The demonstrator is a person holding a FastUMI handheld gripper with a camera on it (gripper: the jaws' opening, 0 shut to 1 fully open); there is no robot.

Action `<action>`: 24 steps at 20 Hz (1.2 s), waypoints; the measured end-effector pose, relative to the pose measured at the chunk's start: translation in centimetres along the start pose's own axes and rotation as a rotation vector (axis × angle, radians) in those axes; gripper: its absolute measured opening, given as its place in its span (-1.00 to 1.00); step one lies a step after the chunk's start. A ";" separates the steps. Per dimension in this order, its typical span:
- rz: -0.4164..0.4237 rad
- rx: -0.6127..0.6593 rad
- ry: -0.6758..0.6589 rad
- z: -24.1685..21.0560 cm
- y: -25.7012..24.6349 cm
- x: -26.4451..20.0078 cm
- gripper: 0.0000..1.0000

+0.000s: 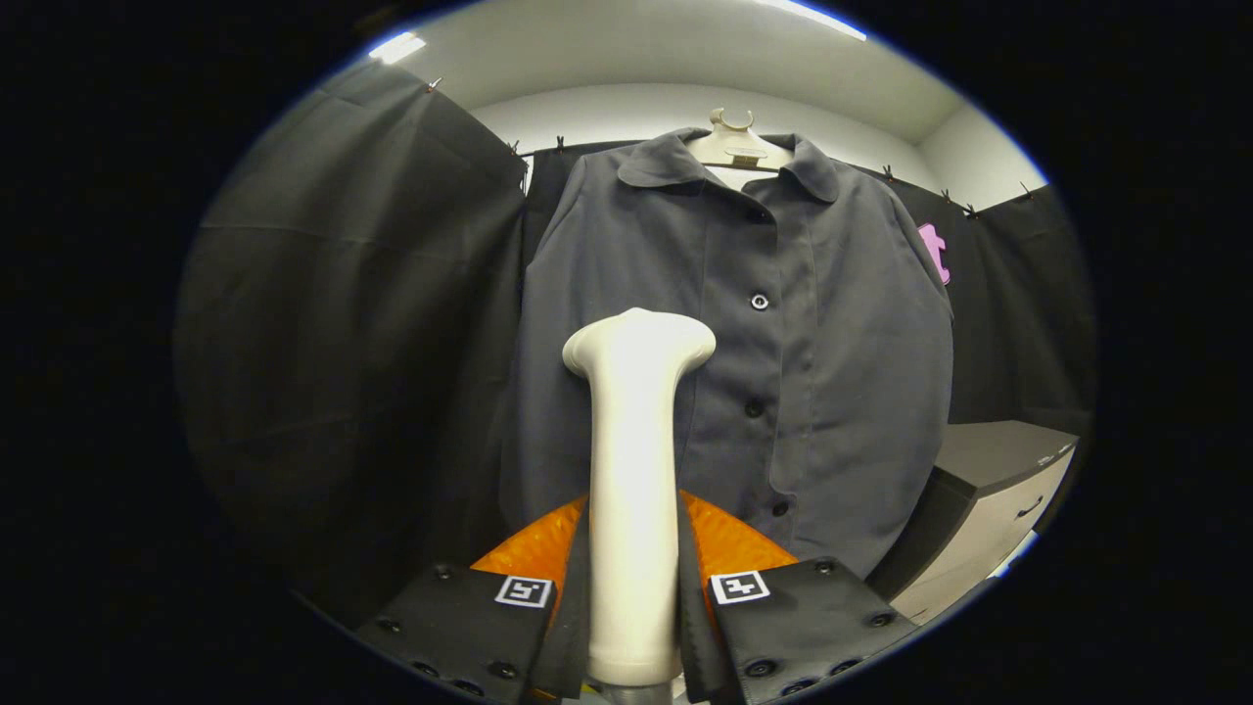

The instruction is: Iron the clothes twice with a garment steamer, once on the left side and once on the right side.

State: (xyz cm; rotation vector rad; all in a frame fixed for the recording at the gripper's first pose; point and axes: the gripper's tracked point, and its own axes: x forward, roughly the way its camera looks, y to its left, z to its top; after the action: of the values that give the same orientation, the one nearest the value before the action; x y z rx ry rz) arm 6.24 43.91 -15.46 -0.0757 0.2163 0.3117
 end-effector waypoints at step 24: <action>0.027 0.015 0.194 -11.2 0.1 -3.9 -0.09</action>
State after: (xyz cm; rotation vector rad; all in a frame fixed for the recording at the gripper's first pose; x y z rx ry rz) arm 0.33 41.66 -25.48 -0.0878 0.4119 0.3297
